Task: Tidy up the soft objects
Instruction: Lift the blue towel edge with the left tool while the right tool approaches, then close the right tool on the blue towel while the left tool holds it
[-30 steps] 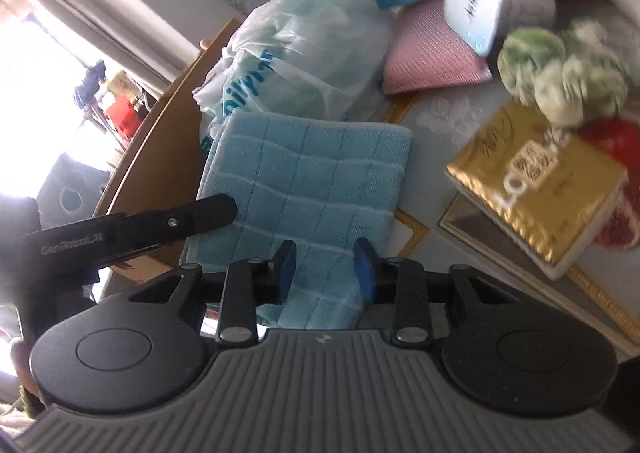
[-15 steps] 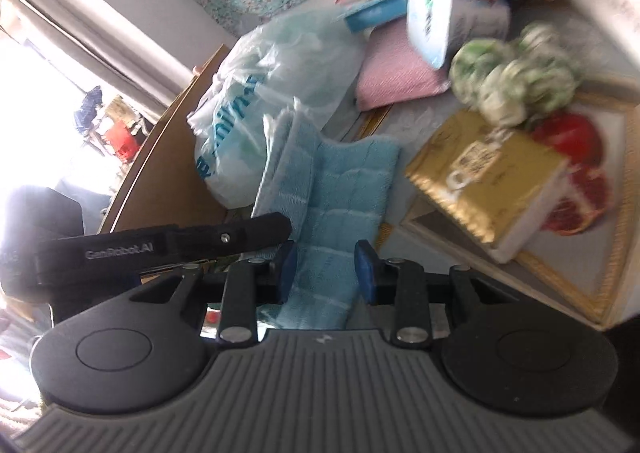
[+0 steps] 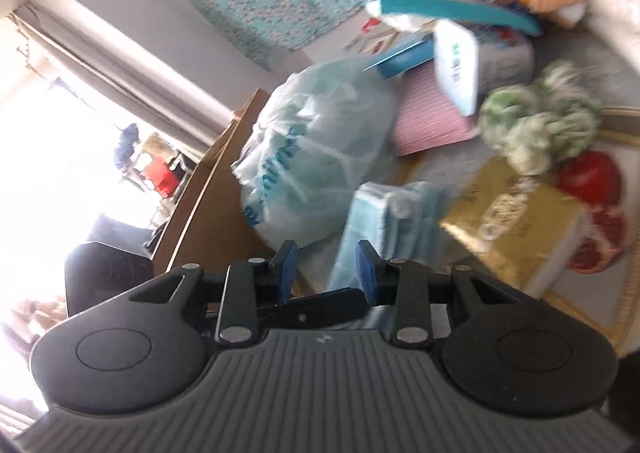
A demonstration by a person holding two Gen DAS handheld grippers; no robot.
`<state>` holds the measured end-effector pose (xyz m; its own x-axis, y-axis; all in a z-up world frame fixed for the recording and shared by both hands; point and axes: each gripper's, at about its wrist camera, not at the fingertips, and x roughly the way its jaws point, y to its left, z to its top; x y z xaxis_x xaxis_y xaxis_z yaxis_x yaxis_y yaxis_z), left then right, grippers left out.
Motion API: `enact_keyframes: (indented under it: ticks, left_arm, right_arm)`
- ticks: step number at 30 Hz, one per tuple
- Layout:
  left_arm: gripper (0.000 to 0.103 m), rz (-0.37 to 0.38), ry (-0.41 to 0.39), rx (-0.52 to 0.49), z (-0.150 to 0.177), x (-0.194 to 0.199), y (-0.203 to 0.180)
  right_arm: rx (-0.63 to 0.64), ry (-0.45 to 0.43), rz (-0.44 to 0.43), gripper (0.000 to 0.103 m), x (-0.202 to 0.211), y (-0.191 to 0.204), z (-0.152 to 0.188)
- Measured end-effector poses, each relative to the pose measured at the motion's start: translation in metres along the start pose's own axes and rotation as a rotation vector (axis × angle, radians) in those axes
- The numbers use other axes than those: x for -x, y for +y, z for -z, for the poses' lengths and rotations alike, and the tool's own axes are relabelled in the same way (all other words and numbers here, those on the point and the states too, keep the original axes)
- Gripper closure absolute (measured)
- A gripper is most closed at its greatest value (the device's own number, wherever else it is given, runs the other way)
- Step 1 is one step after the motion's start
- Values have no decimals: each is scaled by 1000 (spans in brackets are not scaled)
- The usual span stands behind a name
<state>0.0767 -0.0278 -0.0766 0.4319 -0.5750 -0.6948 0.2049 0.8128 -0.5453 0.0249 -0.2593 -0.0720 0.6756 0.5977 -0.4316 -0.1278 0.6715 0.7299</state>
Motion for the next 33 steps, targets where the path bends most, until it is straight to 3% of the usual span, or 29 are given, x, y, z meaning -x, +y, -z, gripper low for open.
enact_keyframes:
  ticks: [4, 13, 15, 18, 22, 28, 33]
  left_arm:
    - [50, 7, 3, -25, 3, 5, -2]
    - [44, -22, -27, -96, 8, 28, -4]
    - [44, -58, -48, -135, 10, 34, -7]
    - [44, -129, -84, -202, 12, 41, -12]
    - [48, -147, -96, -197, 8, 41, -7]
    - [60, -214, -51, -198, -2, 12, -3]
    - [60, -213, 1, -240, -1, -5, -9]
  right_arm:
    - [11, 49, 29, 71, -20, 3, -1]
    - [21, 110, 97, 74, -38, -3, 4]
    - [18, 108, 106, 77, -37, -5, 3]
    - [10, 111, 111, 80, -35, -8, 4]
    - [7, 114, 106, 81, -33, -11, 4]
    - [-9, 107, 90, 83, -29, -16, 5]
    - [-8, 73, 90, 78, -10, -14, 6]
